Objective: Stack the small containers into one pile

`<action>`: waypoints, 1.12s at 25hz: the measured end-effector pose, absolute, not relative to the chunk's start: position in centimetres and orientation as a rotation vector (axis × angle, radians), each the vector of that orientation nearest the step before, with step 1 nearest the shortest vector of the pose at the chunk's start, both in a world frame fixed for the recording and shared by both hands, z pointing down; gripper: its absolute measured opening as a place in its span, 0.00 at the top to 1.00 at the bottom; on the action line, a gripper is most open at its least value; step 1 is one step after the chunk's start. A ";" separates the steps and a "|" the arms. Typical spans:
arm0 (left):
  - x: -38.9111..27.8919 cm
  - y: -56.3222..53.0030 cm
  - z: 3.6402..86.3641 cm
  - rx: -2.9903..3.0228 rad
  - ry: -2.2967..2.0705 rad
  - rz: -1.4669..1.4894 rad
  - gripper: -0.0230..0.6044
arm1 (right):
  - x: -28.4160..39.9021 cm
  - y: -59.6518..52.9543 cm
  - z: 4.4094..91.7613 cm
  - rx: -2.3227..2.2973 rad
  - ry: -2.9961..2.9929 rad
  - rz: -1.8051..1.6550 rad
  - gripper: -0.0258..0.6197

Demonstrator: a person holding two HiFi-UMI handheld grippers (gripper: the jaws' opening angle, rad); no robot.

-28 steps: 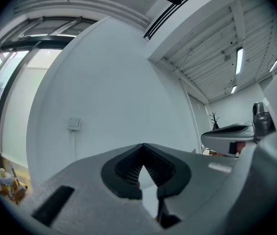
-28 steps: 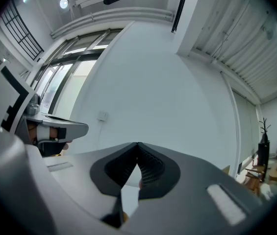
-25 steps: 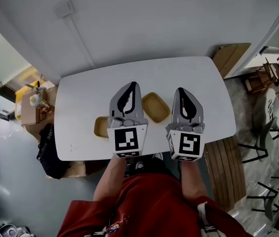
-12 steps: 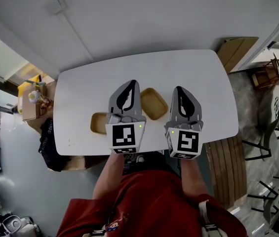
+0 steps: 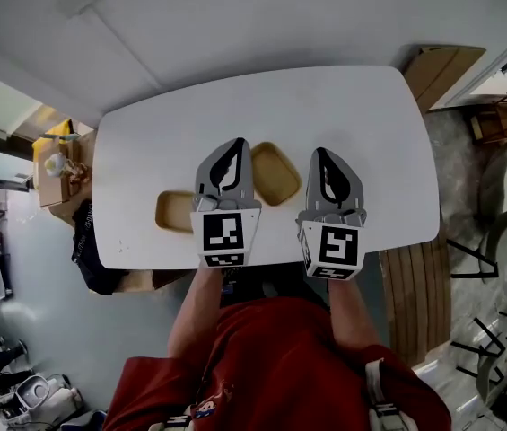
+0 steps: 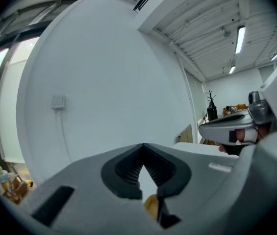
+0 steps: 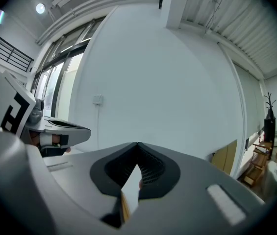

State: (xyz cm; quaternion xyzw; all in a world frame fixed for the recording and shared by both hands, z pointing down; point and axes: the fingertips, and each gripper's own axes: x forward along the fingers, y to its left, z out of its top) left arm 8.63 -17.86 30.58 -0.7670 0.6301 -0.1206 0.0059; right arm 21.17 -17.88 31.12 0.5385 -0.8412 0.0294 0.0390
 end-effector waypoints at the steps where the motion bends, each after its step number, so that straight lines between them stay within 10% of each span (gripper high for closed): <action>1: 8.7 -18.1 31.1 -2.411 1.965 -0.398 0.96 | 21.1 -18.0 31.5 1.653 -2.569 0.104 0.96; 28: 6.3 -23.1 48.8 -2.734 1.681 -1.032 0.81 | 18.8 -17.2 49.9 1.679 -2.054 0.751 0.73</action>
